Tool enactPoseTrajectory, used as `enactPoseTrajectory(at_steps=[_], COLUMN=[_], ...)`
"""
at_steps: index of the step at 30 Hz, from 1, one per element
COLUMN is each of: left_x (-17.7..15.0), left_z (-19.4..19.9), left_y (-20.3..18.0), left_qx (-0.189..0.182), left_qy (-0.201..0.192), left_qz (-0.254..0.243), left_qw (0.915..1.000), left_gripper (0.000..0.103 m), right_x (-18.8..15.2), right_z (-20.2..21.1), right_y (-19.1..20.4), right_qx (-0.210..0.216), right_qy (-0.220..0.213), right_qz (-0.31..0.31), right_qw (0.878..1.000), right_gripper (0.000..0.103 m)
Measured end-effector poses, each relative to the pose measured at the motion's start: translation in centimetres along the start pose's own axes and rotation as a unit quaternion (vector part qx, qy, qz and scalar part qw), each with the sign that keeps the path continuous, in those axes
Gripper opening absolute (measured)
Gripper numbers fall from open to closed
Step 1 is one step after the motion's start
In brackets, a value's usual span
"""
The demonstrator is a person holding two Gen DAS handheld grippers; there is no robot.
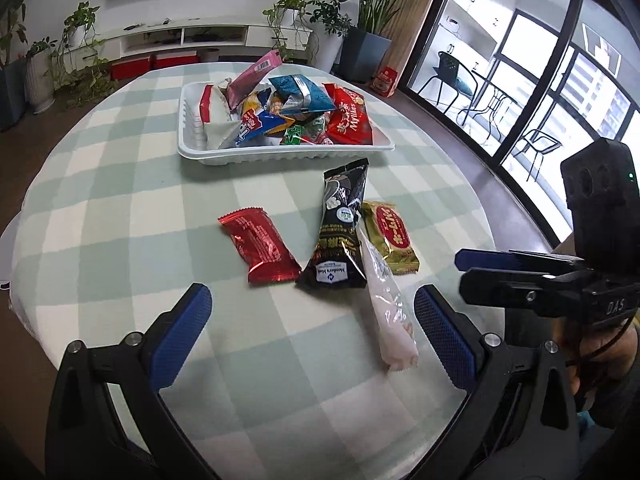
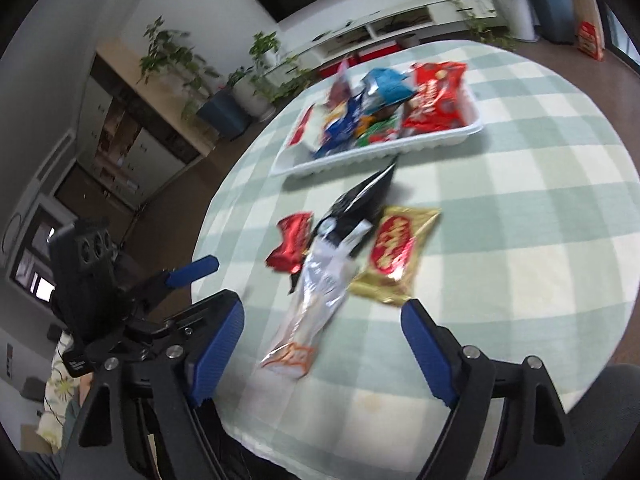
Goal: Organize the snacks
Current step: 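Grasp the clear plastic packet with the right gripper while the left grasps the black bag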
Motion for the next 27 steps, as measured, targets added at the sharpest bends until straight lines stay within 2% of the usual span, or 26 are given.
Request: enactPoseTrajectory(at_steps=[4, 7, 11, 18, 20, 23, 27], left_x=[-0.9, -1.0, -1.0, -0.8, -0.7, -0.3, 0.6], left_z=[1.1, 2.0, 2.4, 2.4, 2.2, 1.6, 0.3], left_y=[0.9, 1.4, 1.7, 1.9, 1.8, 1.3, -0.2], left_qx=[0.003, -0.003, -0.009, -0.007, -0.006, -0.003, -0.003], left_qy=[-0.002, -0.013, -0.021, -0.023, -0.019, -0.011, 0.005], left_qz=[0.010, 0.018, 0.018, 0.015, 0.010, -0.004, -0.039], left_qw=[0.9999, 0.9998, 0.9996, 0.9996, 0.9998, 0.9999, 0.9992], left_gripper=[0.103, 0.103, 0.102, 0.102, 0.102, 0.102, 0.100], right_x=[-1.2, -1.5, -1.8, -1.8, -1.7, -1.9, -2.1], right_z=[-2.5, -4.0, -5.6, -7.5, -7.6, -7.3, -6.5], right_y=[1.4, 1.9, 1.4, 0.1, -0.1, -0.7, -1.2], right_qx=[0.002, -0.011, -0.029, -0.055, -0.057, -0.062, -0.048], right_qy=[0.025, 0.036, 0.054, 0.072, 0.072, 0.074, 0.073], right_qz=[0.008, 0.023, 0.025, 0.029, 0.032, 0.032, 0.022], right_qw=[1.000, 0.999, 0.998, 0.995, 0.995, 0.995, 0.996], right_gripper=[0.072, 0.070, 0.058, 0.048, 0.043, 0.027, 0.022])
Point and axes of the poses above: each gripper's, at about its wrist camera, not at the fingertips, and z roughly against the way its jaws point, y to its left, x to its top, the point moved 9 cm from there along -z, roughly the way its jaws point, and after that the axes turned 8 degrees about x, right-handed, at the moved point
